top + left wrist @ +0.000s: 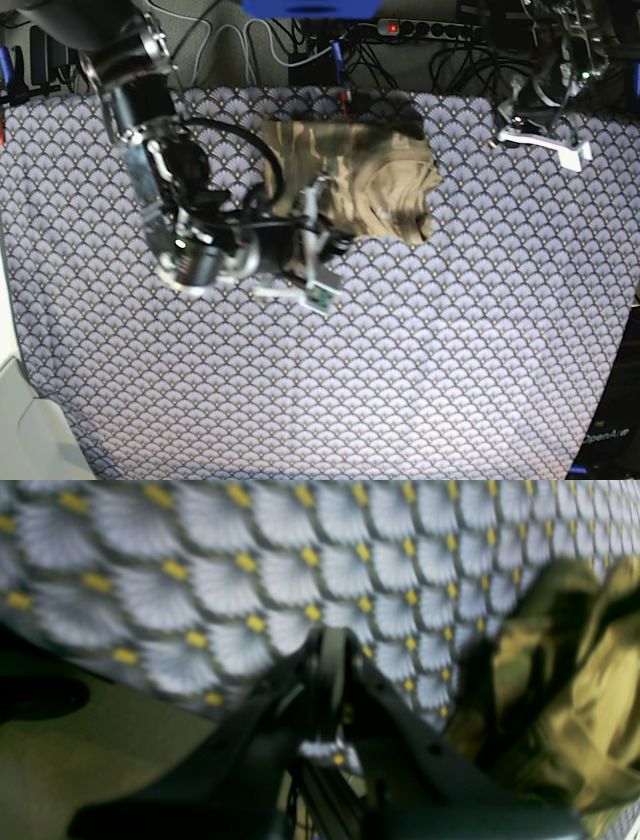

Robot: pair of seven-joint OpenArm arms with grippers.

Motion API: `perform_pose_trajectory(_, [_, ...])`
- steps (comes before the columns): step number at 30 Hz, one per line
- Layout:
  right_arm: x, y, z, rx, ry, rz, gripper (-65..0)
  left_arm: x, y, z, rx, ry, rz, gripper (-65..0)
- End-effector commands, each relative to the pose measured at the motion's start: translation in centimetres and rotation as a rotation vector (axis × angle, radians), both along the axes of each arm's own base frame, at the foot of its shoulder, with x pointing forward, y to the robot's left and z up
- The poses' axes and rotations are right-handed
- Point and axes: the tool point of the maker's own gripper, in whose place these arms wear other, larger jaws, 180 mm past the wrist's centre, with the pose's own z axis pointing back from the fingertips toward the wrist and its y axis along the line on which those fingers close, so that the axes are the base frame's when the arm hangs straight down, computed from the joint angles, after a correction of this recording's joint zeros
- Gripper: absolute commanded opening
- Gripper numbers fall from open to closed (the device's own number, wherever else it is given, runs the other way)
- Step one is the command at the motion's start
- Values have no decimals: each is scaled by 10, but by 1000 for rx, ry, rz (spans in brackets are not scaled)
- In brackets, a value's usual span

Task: Fold the T-shirt properly
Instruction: 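Open the right gripper and pull it back off the bundle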

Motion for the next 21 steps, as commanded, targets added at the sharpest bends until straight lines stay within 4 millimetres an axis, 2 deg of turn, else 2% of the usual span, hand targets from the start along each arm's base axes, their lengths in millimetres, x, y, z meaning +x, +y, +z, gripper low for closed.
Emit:
perform_pose_trajectory(1, [2, -6, 8, 16, -27, -6, -588, 6, 1, 8, 19, -31, -17, -650])
perform_pose_trajectory(3, [-6, -23, -6, -8, 0, -30, -588, 7, -8, 6, 9, -25, -40, -650])
perform_pose_trajectory(8, [-23, -33, -26, 31, 41, -54, -586, 7, -22, 3, -8, -19, -73, -650])
perform_pose_trajectory(13, [-13, -44, -58, 36, 141, -119, -586, 5, -31, -1, -20, -8, -96, -650])
perform_pose_trajectory(16, [-9, -40, -71, 39, 178, -119, -587, 4, -38, -3, -33, -3, -105, -650])
perform_pose_trajectory(19, [-5, -38, -71, 28, 172, -101, -588, 7, -52, -4, -49, -5, -140, -650])
perform_pose_trajectory(21, [-4, -34, -56, 42, 126, -82, -588, 8, -63, -4, -58, -4, -175, -650])
